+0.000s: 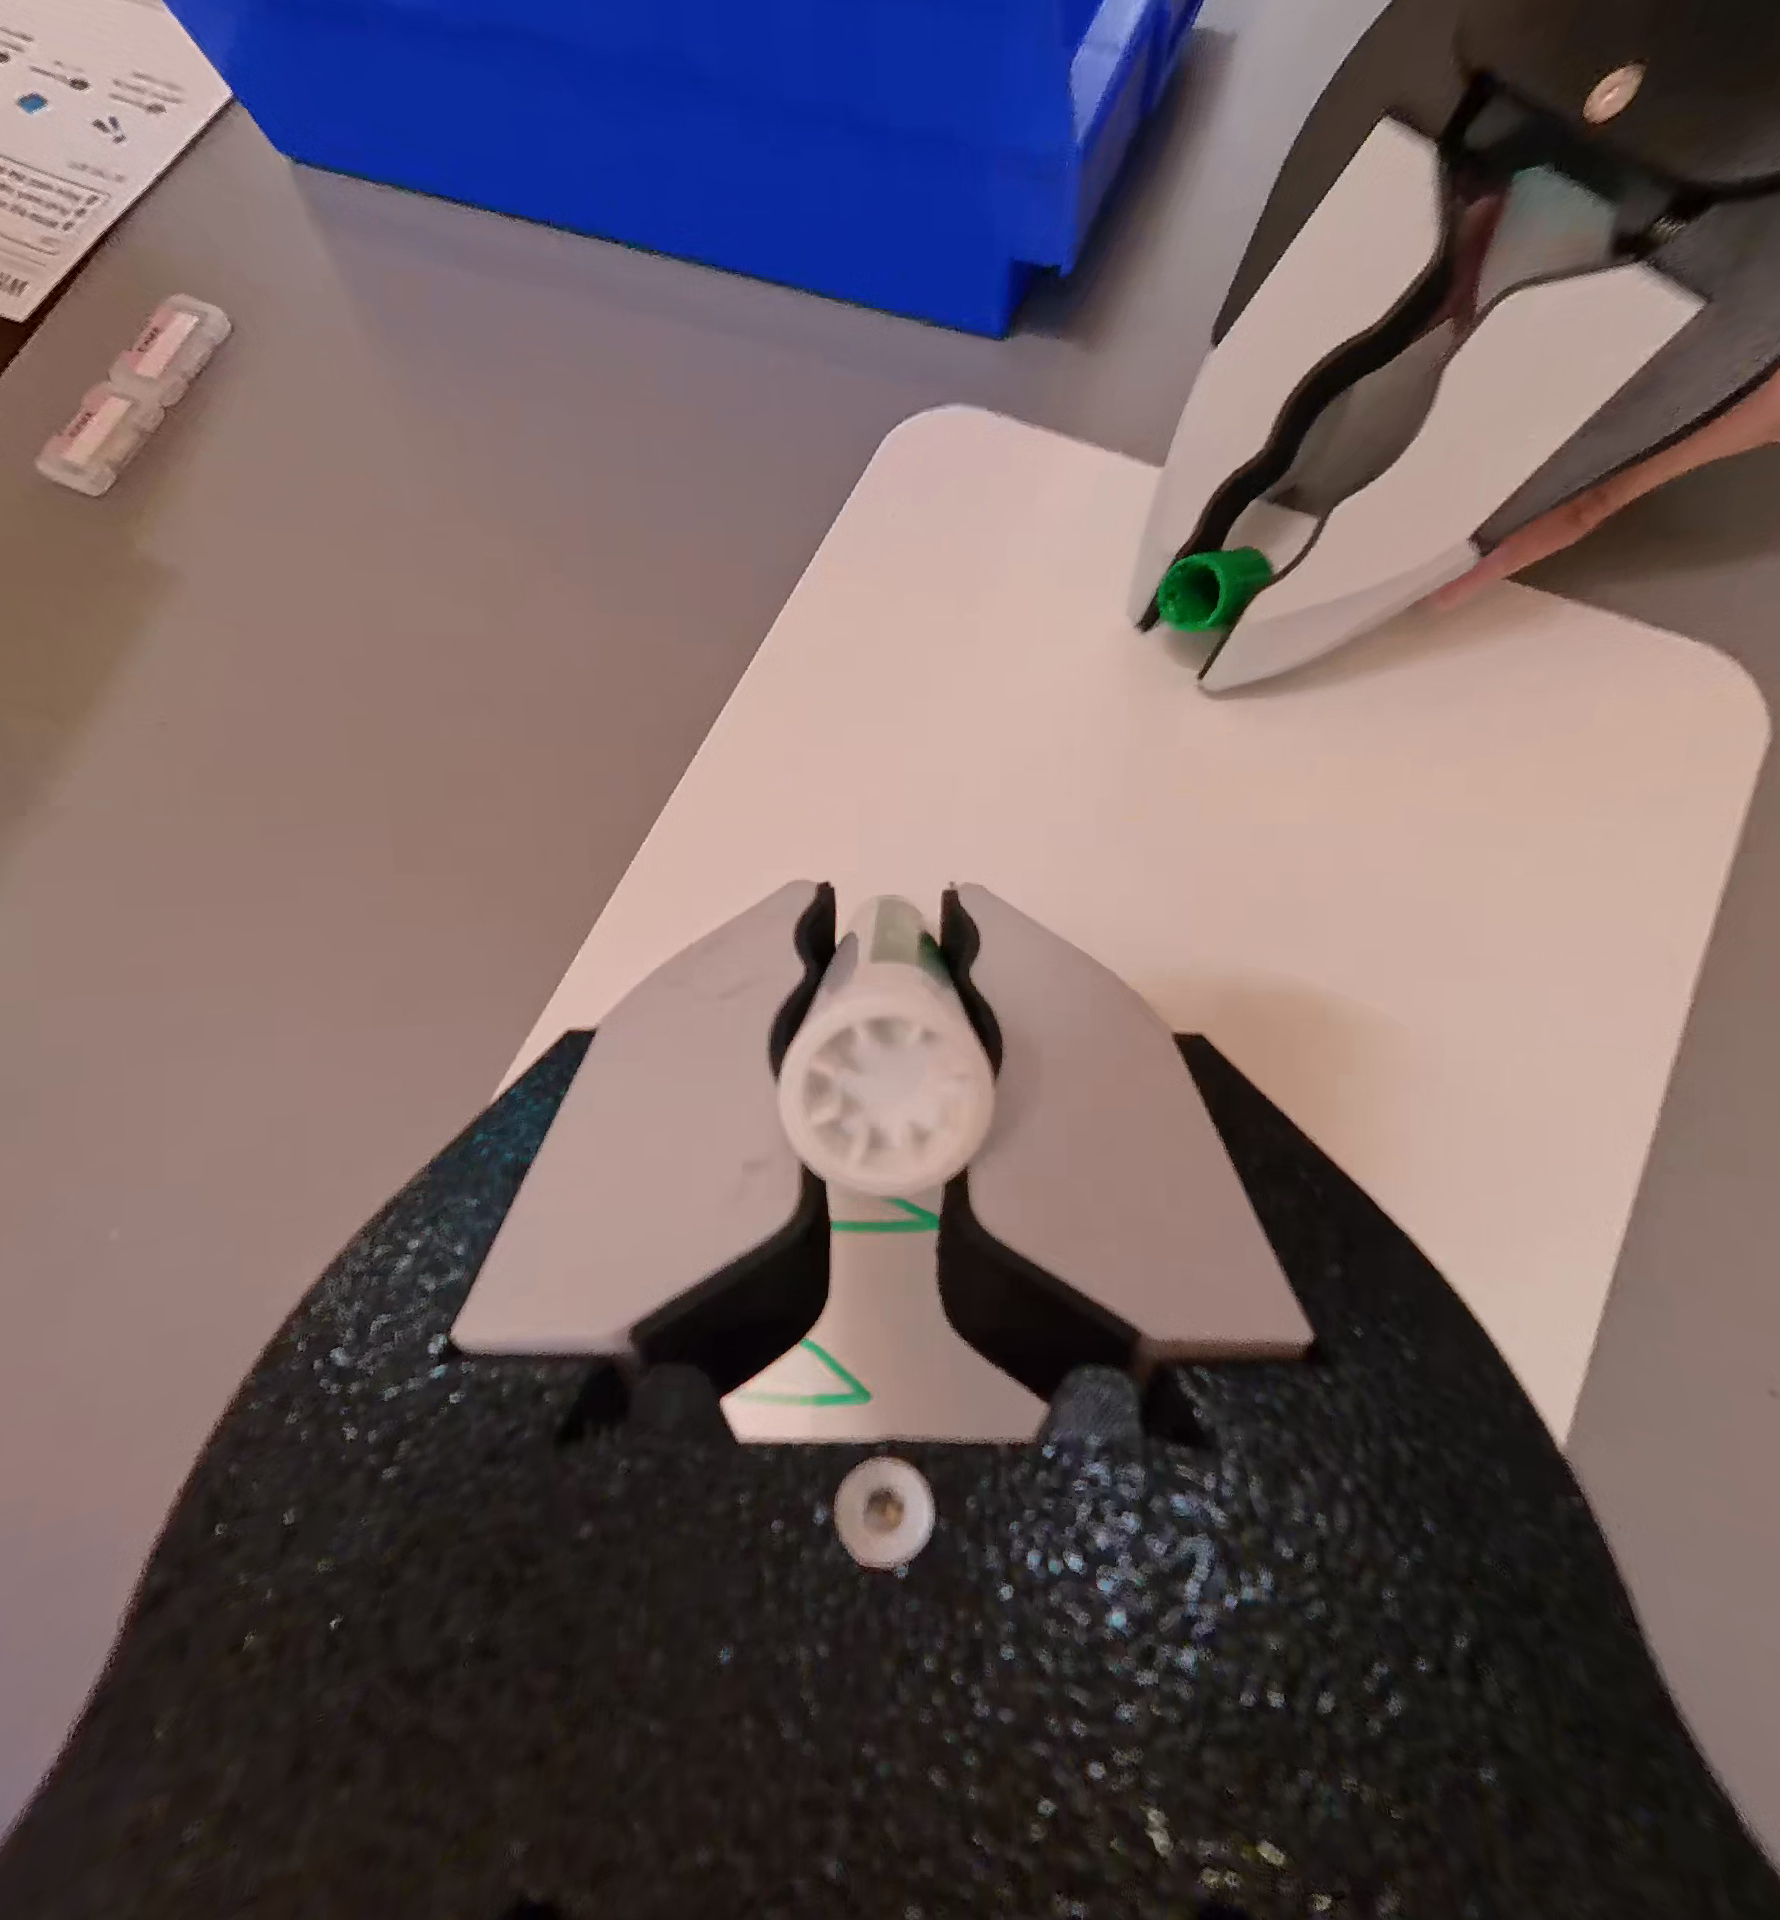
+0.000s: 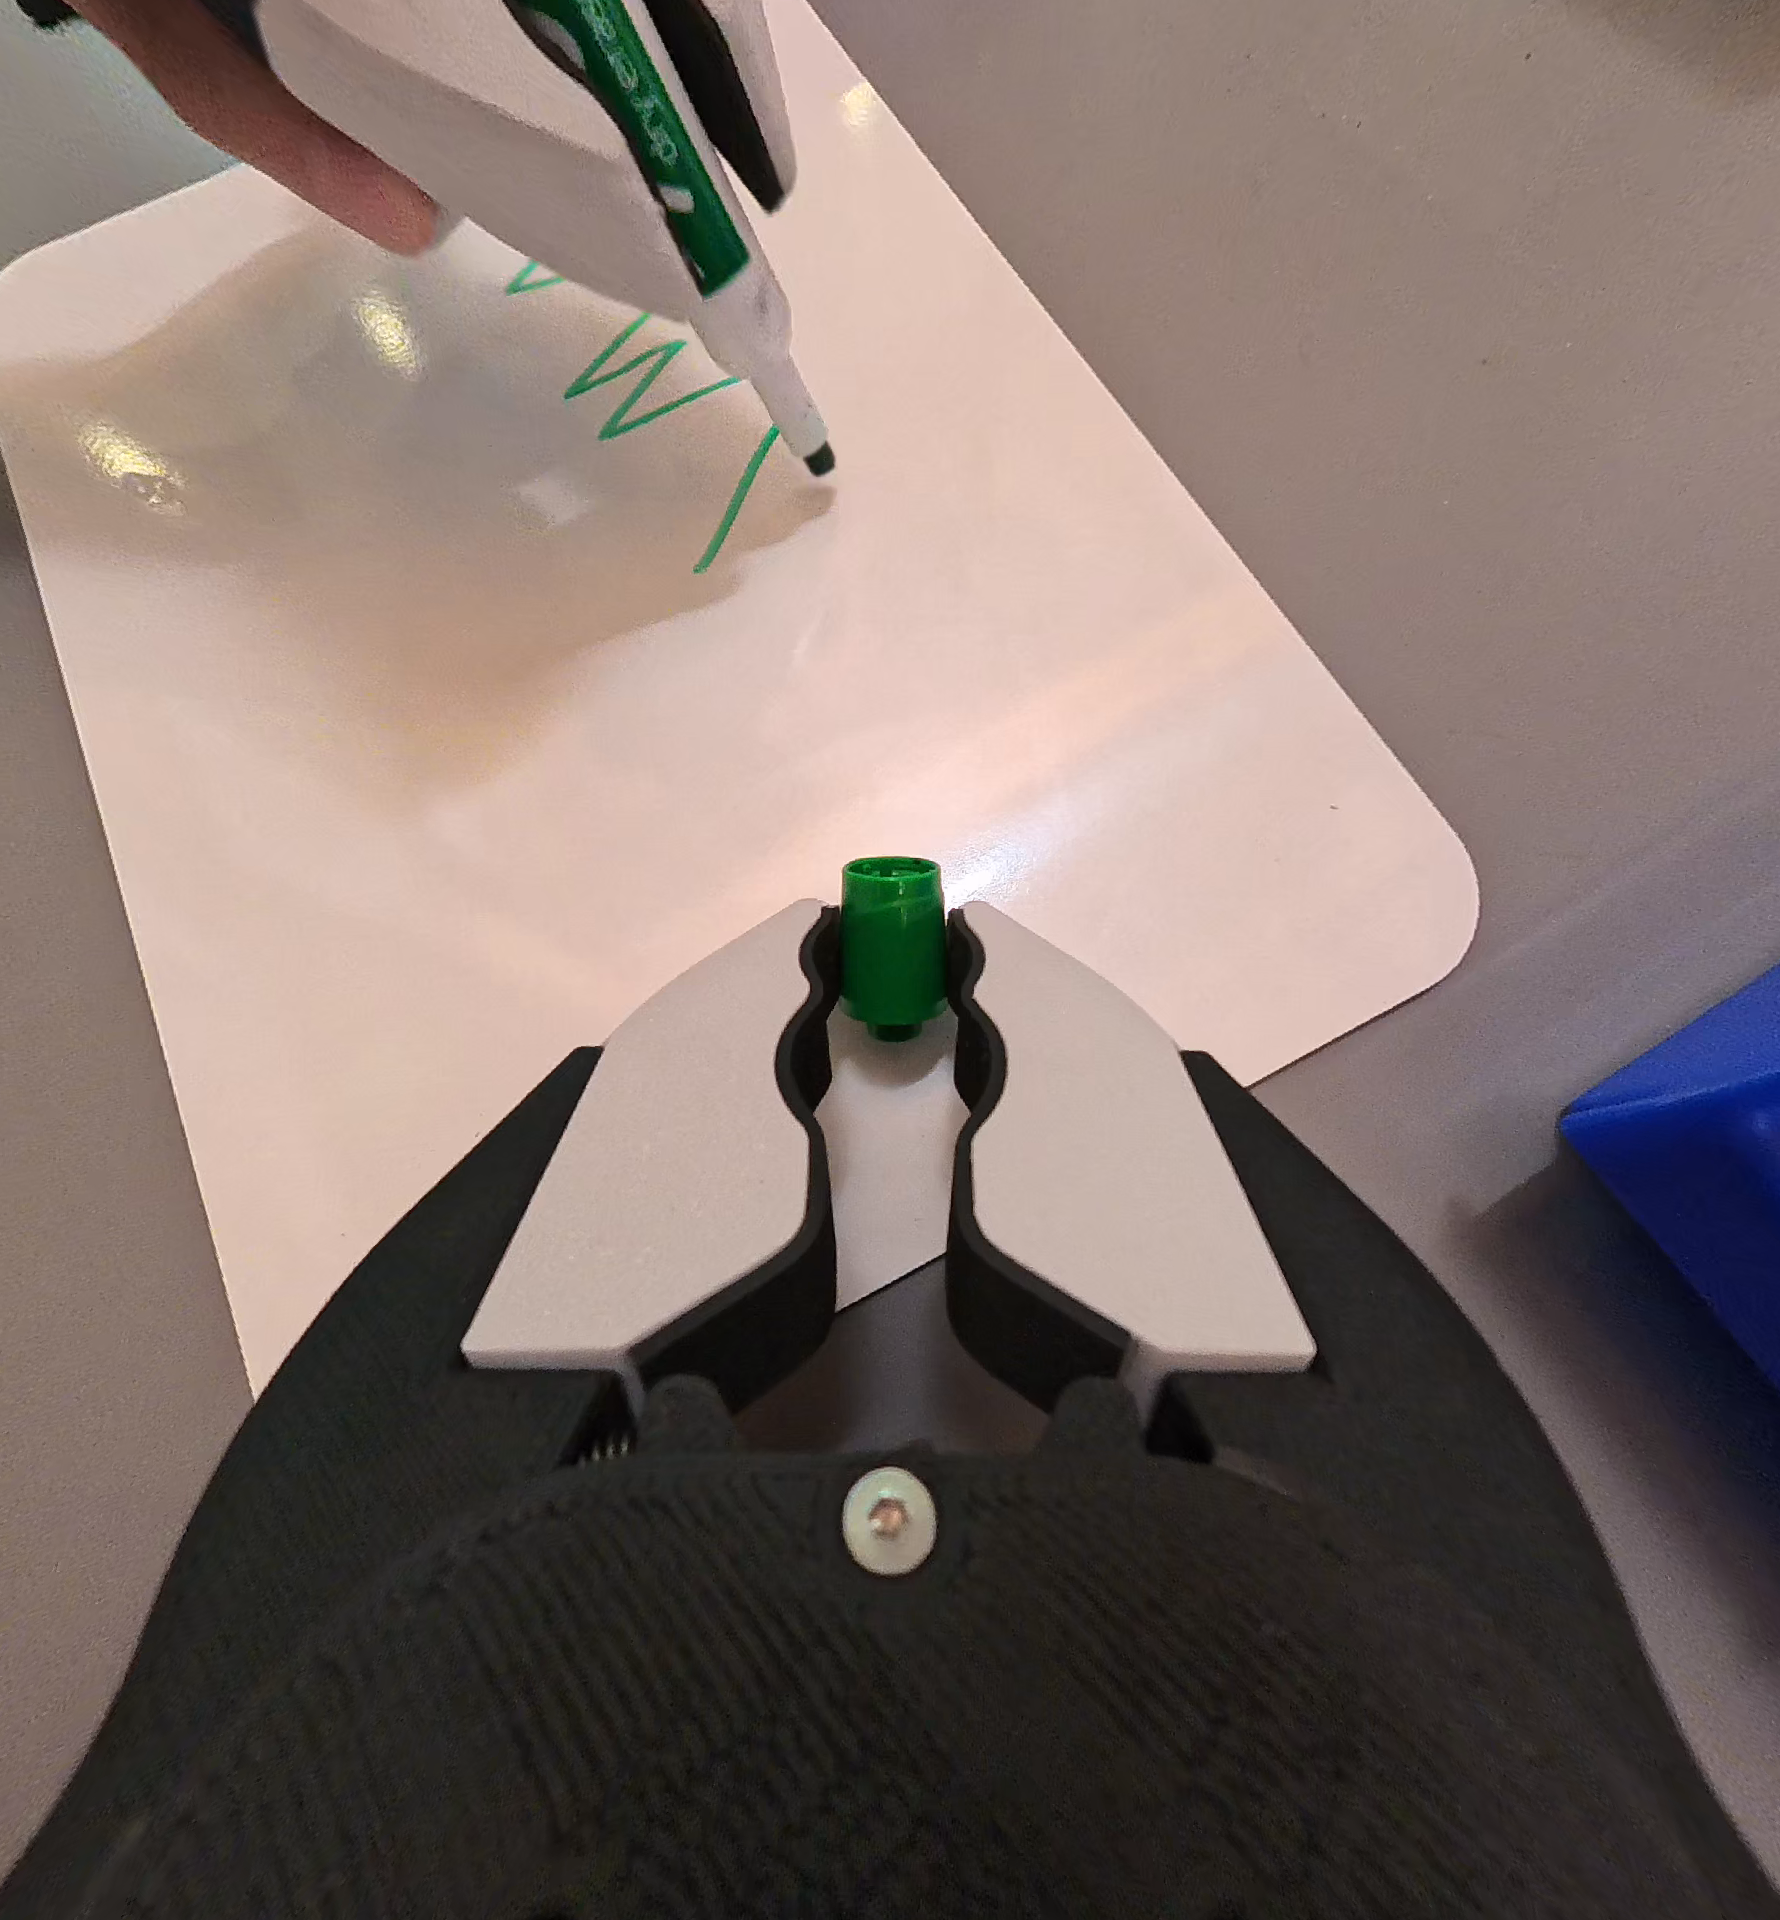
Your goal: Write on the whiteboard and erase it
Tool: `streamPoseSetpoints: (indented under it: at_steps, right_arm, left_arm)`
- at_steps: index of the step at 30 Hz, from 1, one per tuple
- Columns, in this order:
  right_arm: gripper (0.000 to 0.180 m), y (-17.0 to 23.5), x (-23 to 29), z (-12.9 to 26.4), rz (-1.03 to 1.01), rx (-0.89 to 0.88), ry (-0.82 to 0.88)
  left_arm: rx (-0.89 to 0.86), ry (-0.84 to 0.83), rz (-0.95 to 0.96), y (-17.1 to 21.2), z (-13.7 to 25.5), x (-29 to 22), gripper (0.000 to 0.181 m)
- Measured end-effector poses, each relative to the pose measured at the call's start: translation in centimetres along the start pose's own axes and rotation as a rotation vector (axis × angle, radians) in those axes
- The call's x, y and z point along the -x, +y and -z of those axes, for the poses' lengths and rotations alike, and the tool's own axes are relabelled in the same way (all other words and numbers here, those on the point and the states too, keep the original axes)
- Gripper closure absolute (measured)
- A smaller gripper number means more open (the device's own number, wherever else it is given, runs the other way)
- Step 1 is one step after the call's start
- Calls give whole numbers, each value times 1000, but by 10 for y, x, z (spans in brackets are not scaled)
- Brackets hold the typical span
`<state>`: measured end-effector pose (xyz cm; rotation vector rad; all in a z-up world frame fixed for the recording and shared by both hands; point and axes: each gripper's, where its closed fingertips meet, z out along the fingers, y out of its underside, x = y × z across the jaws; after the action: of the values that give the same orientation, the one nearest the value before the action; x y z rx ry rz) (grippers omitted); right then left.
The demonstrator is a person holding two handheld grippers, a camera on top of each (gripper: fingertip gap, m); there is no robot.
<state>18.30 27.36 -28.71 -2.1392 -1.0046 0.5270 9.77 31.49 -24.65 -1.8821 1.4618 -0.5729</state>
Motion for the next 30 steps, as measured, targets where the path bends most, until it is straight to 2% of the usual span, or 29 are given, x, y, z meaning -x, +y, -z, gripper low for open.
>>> streamPoseSetpoints:
  at_steps: [1,10,17,22,30]
  right_arm:
    - [160,0,0,0,0,0,0]
    - [160,0,0,0,0,0,0]
    - [160,0,0,0,-1,0,0]
    - [160,0,0,0,0,0,0]
    - [160,3,-1,3,6,1,-2]
  left_arm:
    - [23,-7,-9,4,-2,1,162]
    - [91,-14,-42,20,15,-13,161]
    - [78,-17,-24,26,23,-21,161]
    - [-26,14,33,6,25,-20,162]
    - [-51,23,14,-18,7,-10,162]
